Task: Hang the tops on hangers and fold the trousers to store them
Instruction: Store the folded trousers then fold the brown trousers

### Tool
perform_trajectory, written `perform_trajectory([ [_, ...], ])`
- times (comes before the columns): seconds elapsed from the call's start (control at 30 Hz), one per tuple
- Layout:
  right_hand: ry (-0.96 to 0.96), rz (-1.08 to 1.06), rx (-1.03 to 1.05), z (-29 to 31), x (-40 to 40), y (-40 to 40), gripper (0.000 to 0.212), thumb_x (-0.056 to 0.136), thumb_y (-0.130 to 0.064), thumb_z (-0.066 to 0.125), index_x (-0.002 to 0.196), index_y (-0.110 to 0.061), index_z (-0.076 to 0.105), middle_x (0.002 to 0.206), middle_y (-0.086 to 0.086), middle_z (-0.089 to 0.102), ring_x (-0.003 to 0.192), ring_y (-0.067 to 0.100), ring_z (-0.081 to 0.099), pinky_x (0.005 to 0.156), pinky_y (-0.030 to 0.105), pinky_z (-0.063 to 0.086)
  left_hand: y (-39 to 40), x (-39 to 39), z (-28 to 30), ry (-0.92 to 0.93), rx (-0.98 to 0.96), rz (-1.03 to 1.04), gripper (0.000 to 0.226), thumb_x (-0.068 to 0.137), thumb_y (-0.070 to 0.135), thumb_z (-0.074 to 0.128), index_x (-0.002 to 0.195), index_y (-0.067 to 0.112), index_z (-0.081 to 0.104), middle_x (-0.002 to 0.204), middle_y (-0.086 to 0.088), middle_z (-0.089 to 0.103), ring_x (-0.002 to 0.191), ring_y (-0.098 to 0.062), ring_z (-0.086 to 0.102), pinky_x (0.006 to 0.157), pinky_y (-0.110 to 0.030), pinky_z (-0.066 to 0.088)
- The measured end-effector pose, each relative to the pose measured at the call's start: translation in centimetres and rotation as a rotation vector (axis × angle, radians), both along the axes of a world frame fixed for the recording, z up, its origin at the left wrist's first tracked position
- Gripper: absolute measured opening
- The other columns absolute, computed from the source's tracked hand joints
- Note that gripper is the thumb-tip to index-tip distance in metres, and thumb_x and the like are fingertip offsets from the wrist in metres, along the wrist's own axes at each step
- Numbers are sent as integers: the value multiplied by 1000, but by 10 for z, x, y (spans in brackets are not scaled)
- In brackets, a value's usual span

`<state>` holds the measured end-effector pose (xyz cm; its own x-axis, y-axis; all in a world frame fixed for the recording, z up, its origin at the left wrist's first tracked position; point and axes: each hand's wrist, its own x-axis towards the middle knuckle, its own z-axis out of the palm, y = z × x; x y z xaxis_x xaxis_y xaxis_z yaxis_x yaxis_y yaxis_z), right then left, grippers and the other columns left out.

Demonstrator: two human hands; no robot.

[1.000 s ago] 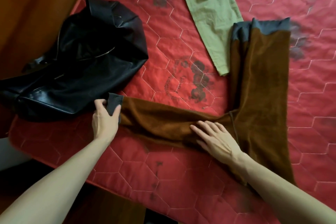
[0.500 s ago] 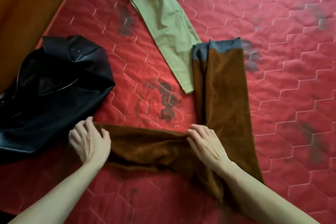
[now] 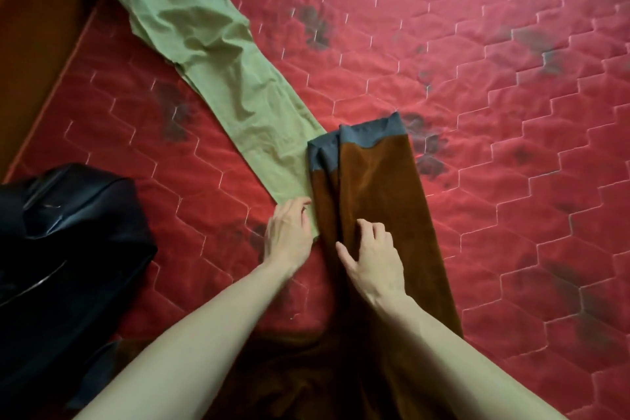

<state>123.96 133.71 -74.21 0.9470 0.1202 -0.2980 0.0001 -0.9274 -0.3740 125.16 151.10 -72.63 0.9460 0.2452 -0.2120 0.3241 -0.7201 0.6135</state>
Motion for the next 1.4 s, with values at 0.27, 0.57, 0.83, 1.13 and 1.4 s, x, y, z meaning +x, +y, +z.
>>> perform_trajectory([
  [0.27,-21,-103,31,2,87,35,54,100,-33,54,148,-13,39,133,7,51,116,29,57,83,43,55,-28,122,-19,267,-220,88,42,103,7,44,145,8,52,132,-18,66,125,-35,59,108,-41,45],
  [0.57,116,-375,564,-9,118,37,34,103,-13,53,136,-12,59,127,8,70,119,28,64,101,37,48,-7,153,-31,285,53,-50,36,96,14,62,131,16,55,133,-17,45,116,-37,59,100,-38,44],
  [0.83,-73,-189,849,-9,93,34,35,104,-1,52,135,-7,66,119,-3,68,112,1,62,102,16,43,21,169,-23,90,-15,359,20,103,27,52,97,11,64,107,-17,71,106,-39,63,78,-37,44],
  [1.13,-39,212,428,-19,78,31,35,109,-26,49,141,-19,61,120,3,59,107,26,58,95,46,48,26,161,-24,-108,-140,193,12,99,24,63,92,18,55,85,-1,61,88,-32,62,72,-33,37],
  [1.4,-246,-258,208,-16,126,-7,48,105,-23,55,152,-20,47,149,5,48,134,29,46,108,48,42,24,146,-27,24,36,106,32,102,30,56,133,19,57,131,-10,59,124,-32,54,102,-43,45],
])
